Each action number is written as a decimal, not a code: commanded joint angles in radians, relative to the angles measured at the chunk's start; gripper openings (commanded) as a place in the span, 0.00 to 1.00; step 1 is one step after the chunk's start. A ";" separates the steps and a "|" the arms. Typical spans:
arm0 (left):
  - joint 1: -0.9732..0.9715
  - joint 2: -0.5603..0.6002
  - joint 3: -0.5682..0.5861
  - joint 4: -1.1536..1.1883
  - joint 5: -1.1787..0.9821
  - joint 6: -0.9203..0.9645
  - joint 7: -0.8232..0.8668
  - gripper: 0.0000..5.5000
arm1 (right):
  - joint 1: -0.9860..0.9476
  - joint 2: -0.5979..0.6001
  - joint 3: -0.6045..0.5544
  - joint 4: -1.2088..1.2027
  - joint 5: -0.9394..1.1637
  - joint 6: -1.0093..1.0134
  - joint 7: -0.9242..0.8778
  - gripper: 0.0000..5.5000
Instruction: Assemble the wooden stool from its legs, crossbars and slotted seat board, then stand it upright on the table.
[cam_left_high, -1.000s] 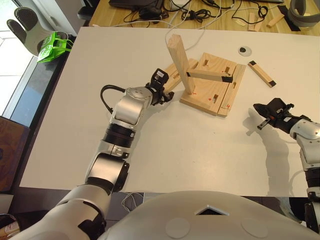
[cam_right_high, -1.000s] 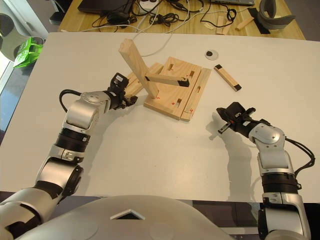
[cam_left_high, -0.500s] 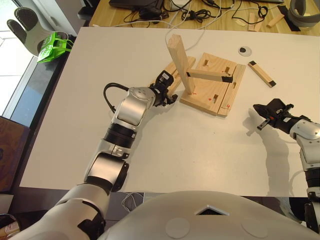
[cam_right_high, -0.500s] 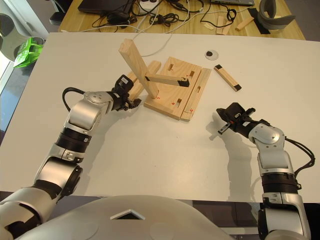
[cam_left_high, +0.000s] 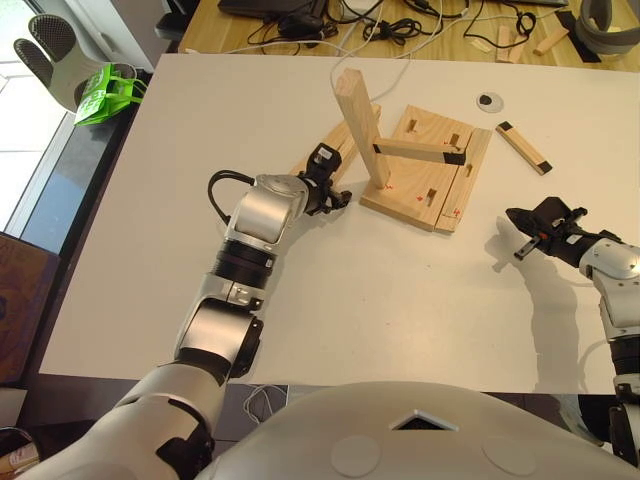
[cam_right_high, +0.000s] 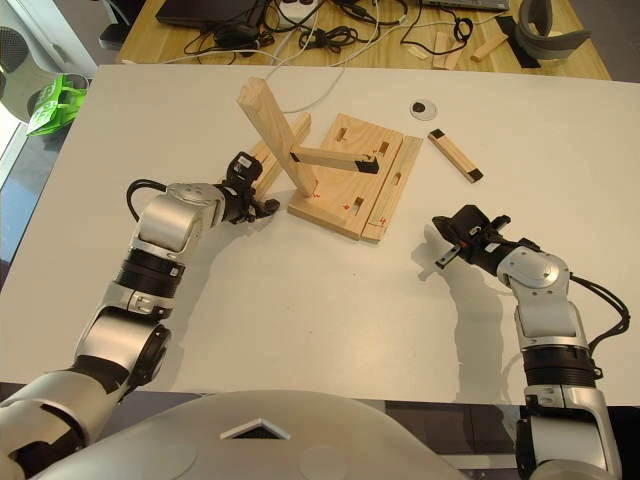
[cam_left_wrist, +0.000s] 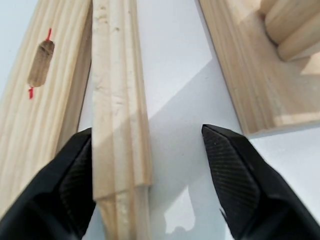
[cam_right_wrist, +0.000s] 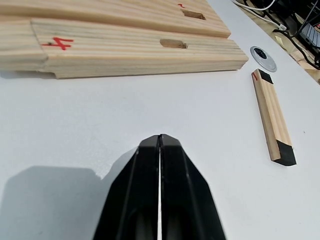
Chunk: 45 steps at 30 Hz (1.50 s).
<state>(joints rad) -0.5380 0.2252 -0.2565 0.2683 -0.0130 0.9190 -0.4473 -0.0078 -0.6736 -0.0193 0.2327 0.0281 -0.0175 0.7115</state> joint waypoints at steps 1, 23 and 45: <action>0.020 -0.001 -0.002 0.017 0.004 0.018 0.011 0.48 | -0.002 0.004 0.007 0.001 -0.011 -0.010 -0.004 0.00; -0.010 -0.025 0.178 -0.118 -0.028 0.041 0.143 0.19 | -0.029 0.014 -0.020 0.006 0.005 0.011 -0.032 0.00; -0.341 0.369 0.250 -0.021 0.251 -1.016 0.288 0.19 | -1.100 0.426 -0.428 -0.202 0.845 0.923 -0.712 0.41</action>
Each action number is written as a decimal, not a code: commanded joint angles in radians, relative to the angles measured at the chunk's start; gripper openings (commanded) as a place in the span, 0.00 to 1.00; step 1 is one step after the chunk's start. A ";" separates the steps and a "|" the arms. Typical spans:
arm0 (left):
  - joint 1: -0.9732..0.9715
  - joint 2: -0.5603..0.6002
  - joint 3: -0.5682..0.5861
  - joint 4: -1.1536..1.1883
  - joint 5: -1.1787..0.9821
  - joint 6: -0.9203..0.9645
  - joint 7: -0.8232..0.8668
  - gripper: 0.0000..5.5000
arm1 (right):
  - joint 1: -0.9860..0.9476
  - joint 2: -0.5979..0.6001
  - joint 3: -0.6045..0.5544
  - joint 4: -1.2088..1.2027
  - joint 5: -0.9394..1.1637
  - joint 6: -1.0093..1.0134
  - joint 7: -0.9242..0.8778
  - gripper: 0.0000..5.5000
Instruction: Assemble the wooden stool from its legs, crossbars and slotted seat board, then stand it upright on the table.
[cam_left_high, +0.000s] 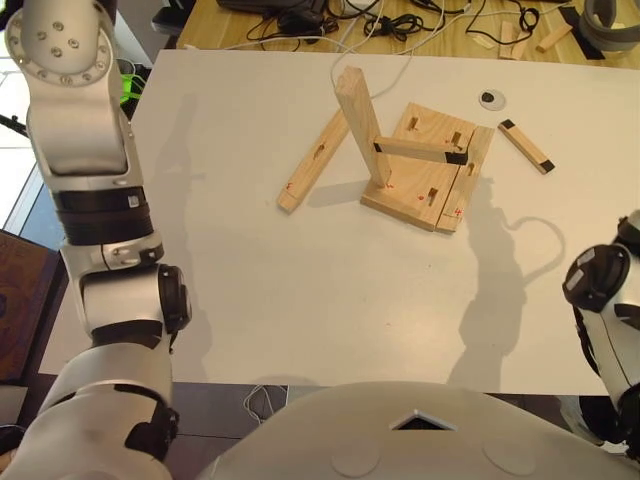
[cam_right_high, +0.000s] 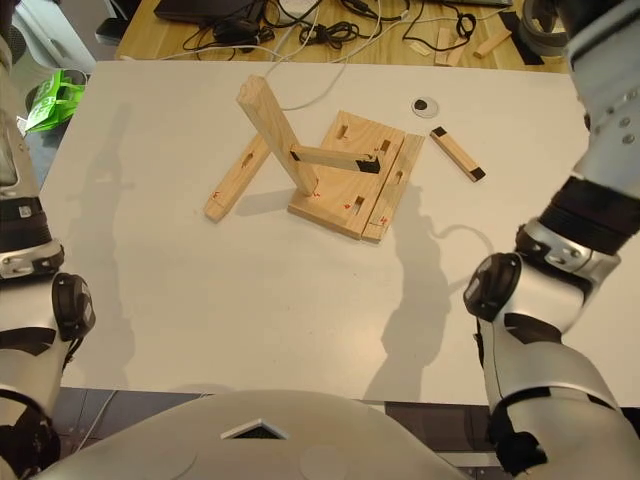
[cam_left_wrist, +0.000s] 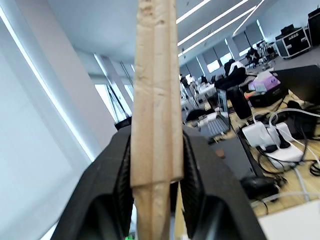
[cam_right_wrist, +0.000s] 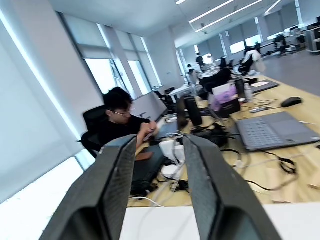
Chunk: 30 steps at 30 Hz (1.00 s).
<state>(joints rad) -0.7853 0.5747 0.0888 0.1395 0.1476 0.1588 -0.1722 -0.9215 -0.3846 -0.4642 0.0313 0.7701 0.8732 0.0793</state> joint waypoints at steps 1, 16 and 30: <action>-0.119 0.009 -0.116 0.146 0.107 -0.315 0.019 0.19 | -0.223 0.169 0.040 0.006 0.115 0.025 -0.076 0.44; -0.131 -0.081 -0.232 0.273 0.268 -0.504 0.097 0.19 | -0.343 0.294 0.129 0.166 0.084 -0.155 -0.018 0.75; -0.138 -0.095 -0.301 0.278 0.446 -0.492 0.227 0.19 | -0.360 0.495 0.037 0.229 0.079 -0.362 -0.357 0.55</action>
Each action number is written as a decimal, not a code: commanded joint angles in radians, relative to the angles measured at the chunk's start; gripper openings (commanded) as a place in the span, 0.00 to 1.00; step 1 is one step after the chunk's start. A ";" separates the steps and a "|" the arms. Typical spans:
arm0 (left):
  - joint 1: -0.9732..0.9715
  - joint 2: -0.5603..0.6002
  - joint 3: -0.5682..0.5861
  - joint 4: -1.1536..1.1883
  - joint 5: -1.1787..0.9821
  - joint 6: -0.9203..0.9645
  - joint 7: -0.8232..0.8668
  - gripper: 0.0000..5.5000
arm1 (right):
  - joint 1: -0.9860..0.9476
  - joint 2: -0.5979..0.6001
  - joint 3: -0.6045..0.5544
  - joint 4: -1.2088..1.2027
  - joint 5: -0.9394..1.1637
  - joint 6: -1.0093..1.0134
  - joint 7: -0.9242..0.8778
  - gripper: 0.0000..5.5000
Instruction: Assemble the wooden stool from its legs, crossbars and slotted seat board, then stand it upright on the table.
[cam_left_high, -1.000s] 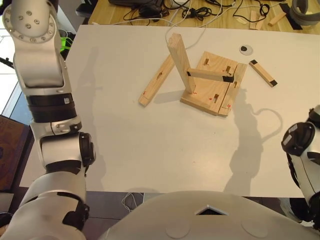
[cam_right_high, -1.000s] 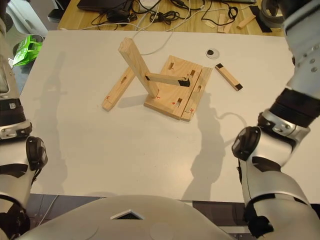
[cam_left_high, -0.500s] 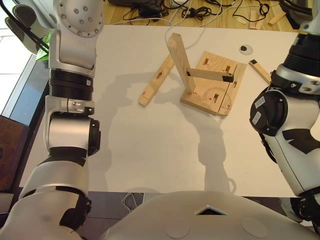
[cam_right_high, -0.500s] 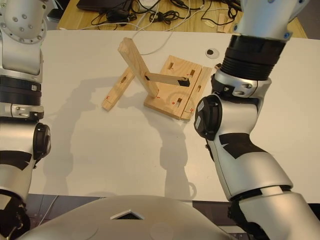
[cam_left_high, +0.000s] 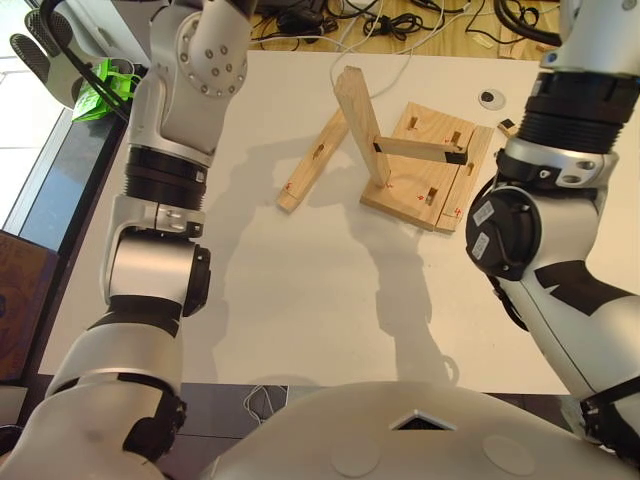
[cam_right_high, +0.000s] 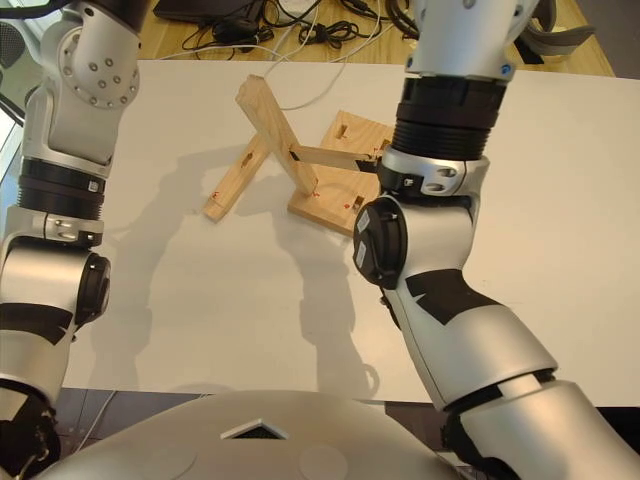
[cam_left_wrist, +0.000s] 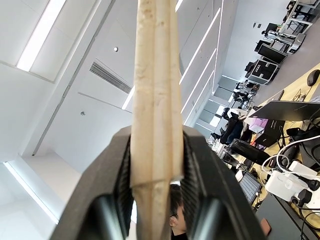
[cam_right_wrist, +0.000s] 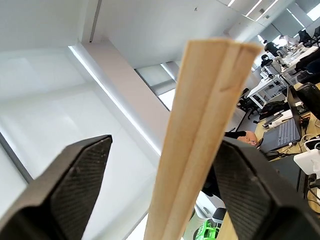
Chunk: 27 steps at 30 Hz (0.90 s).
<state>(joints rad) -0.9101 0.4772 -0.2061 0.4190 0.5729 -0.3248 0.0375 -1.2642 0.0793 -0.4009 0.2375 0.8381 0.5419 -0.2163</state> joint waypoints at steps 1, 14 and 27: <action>-0.012 0.002 -0.009 -0.003 0.025 -0.010 0.021 0.19 | -0.011 0.041 -0.038 0.028 0.021 -0.035 -0.085 0.53; -0.001 -0.005 0.000 -0.019 0.064 -0.021 0.060 0.27 | 0.024 0.058 -0.065 -0.007 0.103 -0.047 -0.151 0.20; 0.081 0.039 0.058 0.094 -0.010 0.103 -0.016 0.62 | 0.150 -0.120 0.036 -0.176 -0.148 -0.186 -0.027 0.18</action>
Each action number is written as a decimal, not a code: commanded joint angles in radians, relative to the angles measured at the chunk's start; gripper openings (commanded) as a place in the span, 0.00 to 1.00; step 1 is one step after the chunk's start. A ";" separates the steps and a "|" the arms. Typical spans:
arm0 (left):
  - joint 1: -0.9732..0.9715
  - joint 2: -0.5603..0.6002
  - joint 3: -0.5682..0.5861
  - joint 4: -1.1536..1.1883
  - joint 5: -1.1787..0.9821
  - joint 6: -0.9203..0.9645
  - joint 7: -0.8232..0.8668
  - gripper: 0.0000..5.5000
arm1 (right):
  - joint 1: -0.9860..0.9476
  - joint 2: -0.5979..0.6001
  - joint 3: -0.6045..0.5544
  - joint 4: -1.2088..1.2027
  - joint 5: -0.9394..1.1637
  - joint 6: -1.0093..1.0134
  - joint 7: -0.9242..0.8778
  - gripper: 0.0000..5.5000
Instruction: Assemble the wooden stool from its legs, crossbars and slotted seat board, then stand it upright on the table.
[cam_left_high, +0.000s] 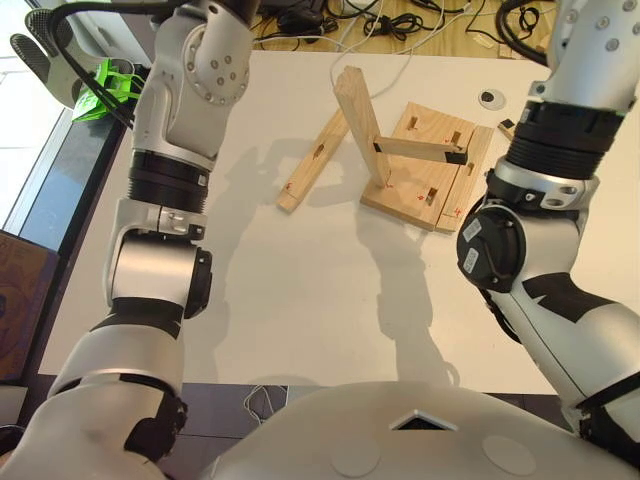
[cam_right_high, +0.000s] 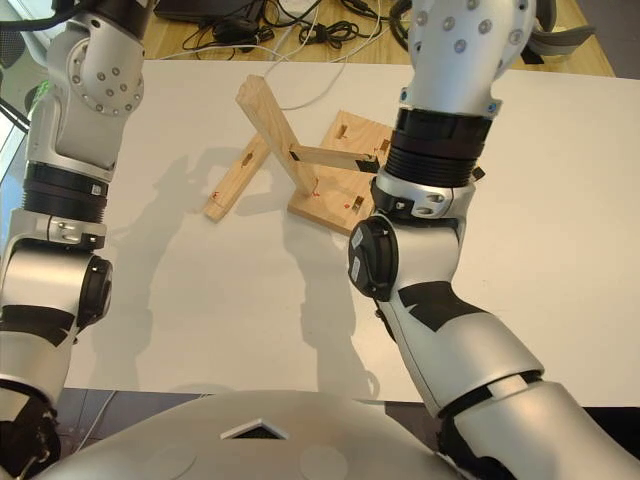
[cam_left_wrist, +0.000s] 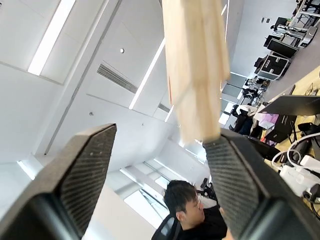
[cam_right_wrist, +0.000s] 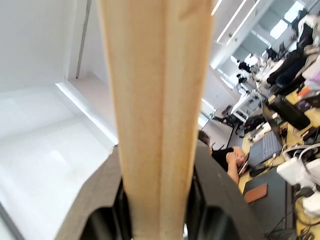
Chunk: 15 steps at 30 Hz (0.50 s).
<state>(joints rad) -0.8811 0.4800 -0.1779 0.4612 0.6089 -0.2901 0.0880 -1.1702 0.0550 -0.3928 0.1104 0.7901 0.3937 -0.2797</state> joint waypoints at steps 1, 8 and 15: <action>0.069 0.035 0.034 0.060 -0.071 0.095 -0.108 0.62 | 0.078 -0.128 0.044 -0.068 -0.136 -0.036 0.052 0.18; 0.225 -0.019 0.002 -0.088 -0.357 0.413 -0.632 0.62 | 0.438 -0.318 0.033 -0.336 -0.217 0.223 0.049 0.18; 0.327 -0.043 -0.047 -0.337 -0.438 0.551 -0.783 0.62 | 0.721 -0.354 -0.135 -0.444 -0.079 0.431 0.087 0.18</action>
<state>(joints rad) -0.5602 0.4525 -0.2169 0.1898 0.1925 0.2229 -0.6753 -0.5158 -0.2989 -0.4839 -0.3046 0.6426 0.7720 -0.2195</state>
